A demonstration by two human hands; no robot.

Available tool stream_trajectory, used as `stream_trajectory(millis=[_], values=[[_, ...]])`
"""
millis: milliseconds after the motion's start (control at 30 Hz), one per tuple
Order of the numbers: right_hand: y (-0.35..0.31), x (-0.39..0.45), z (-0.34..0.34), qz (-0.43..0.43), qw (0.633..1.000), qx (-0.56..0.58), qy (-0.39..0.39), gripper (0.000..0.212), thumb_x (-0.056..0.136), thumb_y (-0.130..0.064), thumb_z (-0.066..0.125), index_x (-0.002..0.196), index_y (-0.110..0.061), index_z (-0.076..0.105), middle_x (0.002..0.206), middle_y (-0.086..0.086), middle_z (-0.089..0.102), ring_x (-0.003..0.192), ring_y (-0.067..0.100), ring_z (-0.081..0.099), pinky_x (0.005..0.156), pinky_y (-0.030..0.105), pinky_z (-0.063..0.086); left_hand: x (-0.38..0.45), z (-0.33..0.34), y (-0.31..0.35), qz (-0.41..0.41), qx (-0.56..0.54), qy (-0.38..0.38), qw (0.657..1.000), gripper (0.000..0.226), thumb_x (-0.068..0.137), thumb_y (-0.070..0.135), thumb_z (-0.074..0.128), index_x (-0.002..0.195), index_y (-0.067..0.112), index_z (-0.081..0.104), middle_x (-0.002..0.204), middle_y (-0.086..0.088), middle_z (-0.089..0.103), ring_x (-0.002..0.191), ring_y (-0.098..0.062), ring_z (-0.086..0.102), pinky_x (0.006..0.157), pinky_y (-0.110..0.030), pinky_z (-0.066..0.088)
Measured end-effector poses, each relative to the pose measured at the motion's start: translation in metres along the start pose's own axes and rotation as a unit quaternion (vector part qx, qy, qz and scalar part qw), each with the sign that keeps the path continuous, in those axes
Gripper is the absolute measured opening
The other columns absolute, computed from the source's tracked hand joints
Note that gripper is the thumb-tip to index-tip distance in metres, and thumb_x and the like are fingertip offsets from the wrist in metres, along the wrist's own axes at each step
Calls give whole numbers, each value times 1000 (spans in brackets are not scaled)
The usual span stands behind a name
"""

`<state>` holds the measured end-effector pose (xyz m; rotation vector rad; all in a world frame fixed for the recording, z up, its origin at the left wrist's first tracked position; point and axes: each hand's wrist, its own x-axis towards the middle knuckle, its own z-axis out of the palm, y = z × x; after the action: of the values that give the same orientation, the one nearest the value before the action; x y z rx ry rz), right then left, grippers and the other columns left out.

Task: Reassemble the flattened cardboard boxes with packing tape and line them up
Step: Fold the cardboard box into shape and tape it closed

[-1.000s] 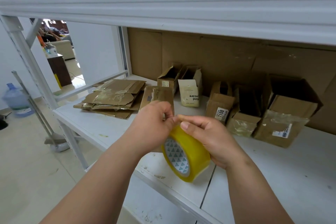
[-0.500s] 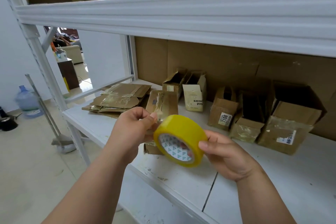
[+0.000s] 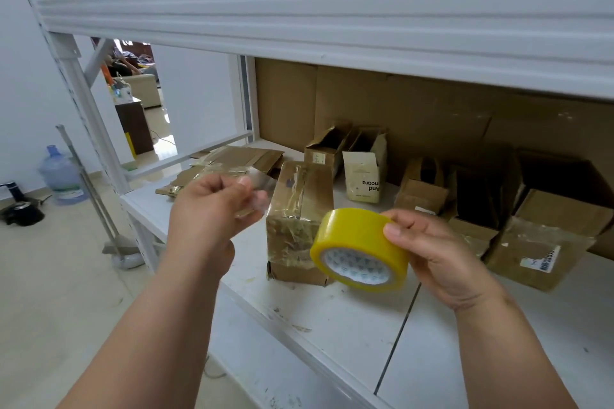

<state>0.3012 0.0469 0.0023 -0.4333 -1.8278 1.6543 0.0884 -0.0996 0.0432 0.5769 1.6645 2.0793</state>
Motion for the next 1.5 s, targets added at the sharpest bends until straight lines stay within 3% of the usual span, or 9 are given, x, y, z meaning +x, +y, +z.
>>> stream_trajectory(millis=[167, 333, 500, 900, 1133, 1267, 1367, 1433, 1500], values=[[-8, 8, -16, 4, 999, -15, 51, 64, 37, -72, 84, 82, -26, 79, 78, -1, 72, 77, 14, 67, 71, 27, 51, 13, 0, -2, 18, 2, 35, 999, 21, 94, 4, 62, 74, 5, 58, 62, -2, 66, 69, -17, 69, 74, -36, 60], [-18, 22, -25, 59, 981, -164, 80, 24, 63, -56, 79, 78, -38, 76, 78, -11, 72, 77, 8, 68, 72, 28, 50, 28, 1, -18, 0, 10, 81, 997, 15, 92, 5, 66, 79, 0, 59, 71, -9, 63, 70, -19, 68, 76, -38, 62], [-10, 40, -26, 119, 965, -208, 107, 11, 78, -41, 74, 80, -30, 75, 88, -5, 72, 85, 16, 68, 76, 32, 54, 37, -2, -41, -32, 25, 107, 993, 15, 88, 5, 70, 75, 2, 65, 67, -6, 69, 74, -22, 70, 82, -42, 60], [8, 60, -24, 185, 940, -270, 94, 15, 82, -40, 73, 85, -26, 73, 92, 0, 70, 86, 20, 67, 84, 40, 53, 53, -2, -71, -103, 50, 130, 985, 12, 87, 5, 71, 80, -3, 64, 77, -17, 68, 75, -27, 70, 78, -41, 60], [25, 67, -14, 215, 919, -328, 38, 24, 86, -42, 70, 83, -18, 72, 85, 8, 72, 85, 25, 68, 80, 39, 54, 50, 2, -85, -164, 139, 23, 976, 26, 88, 25, 72, 91, -1, 67, 91, -12, 69, 82, -26, 68, 74, -42, 59], [26, 73, -10, 193, 913, -359, 24, 9, 89, -35, 67, 91, -26, 67, 91, 2, 64, 86, 20, 62, 75, 33, 49, 50, 4, -81, -140, 209, 10, 968, 37, 90, 36, 68, 95, 0, 62, 98, -15, 66, 92, -32, 63, 81, -45, 55], [28, 74, -7, 170, 906, -386, 19, 5, 92, -33, 63, 89, -32, 58, 93, -2, 59, 83, 18, 60, 70, 31, 47, 42, 6, -86, -105, 230, -16, 967, 30, 89, 37, 70, 109, 21, 53, 104, -3, 60, 97, -27, 60, 84, -47, 53], [31, 72, -3, 150, 907, -394, 3, 8, 95, -34, 57, 87, -35, 55, 93, -8, 58, 88, 19, 58, 72, 32, 47, 41, 5, -94, -60, 202, -10, 977, 13, 93, 22, 65, 98, 32, 57, 98, -2, 65, 94, -30, 64, 87, -55, 54], [34, 71, 1, 133, 907, -399, -20, 14, 97, -31, 53, 86, -40, 54, 94, -11, 57, 96, 20, 55, 84, 37, 48, 46, 5, -98, -29, 190, -13, 981, 26, 93, 9, 59, 82, 32, 64, 91, -6, 70, 89, -33, 67, 88, -58, 54]])
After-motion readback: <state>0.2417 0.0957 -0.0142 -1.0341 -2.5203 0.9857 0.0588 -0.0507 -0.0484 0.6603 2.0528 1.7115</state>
